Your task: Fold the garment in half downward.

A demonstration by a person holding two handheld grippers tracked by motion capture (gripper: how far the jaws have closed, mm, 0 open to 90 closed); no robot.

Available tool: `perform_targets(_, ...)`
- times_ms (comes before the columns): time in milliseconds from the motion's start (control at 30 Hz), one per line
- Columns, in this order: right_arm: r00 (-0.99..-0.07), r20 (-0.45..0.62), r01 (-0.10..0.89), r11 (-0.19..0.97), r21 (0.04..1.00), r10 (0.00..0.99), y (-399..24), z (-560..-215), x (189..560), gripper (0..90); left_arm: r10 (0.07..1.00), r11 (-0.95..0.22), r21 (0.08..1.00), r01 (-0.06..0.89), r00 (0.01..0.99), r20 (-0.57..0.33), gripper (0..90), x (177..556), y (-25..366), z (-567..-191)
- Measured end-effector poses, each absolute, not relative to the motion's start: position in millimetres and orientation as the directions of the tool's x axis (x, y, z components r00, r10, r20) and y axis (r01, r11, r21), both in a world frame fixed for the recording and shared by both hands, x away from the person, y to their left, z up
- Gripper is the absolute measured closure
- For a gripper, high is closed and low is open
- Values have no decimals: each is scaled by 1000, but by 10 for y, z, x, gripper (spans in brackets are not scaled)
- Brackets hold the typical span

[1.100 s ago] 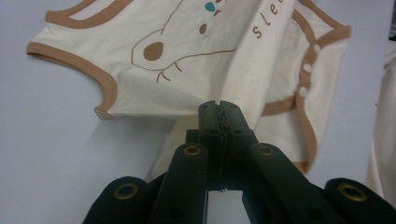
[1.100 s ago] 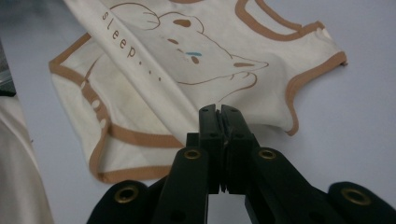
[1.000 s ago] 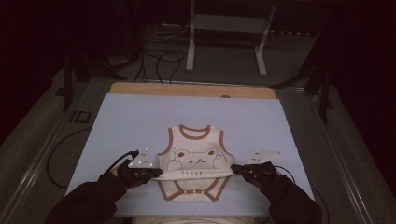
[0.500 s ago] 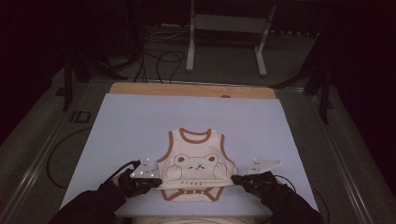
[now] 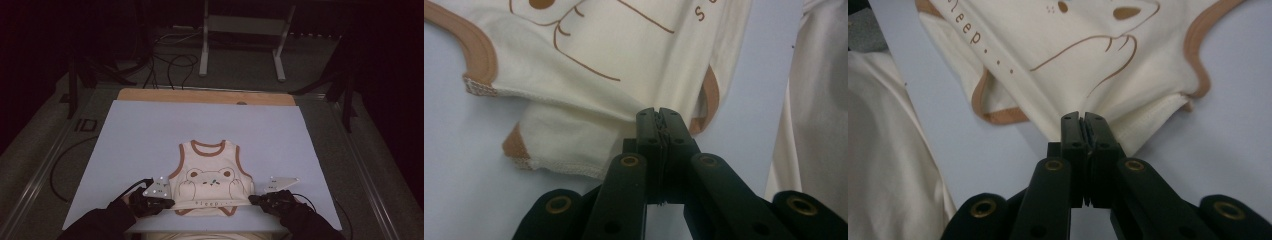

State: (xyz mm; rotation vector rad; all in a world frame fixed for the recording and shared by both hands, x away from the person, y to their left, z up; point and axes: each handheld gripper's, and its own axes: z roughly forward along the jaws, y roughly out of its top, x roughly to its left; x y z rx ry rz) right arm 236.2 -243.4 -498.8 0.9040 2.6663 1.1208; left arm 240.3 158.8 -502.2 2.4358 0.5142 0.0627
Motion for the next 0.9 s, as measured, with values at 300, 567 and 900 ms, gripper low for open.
perform_targets(300,-817,134,495,562,662,561,-2440,-5077,2353,885,367,-723,592,356,924,-107,892,2417,1598,-5067)
perform_targets(567,-821,126,493,579,650,557,-2430,-5126,2356,882,362,-730,588,347,927,-98,871,2417,1590,-5065)
perform_targets(900,-823,135,478,545,688,552,-2484,-5025,2365,763,354,-728,600,332,931,-85,688,2418,1582,-5030)
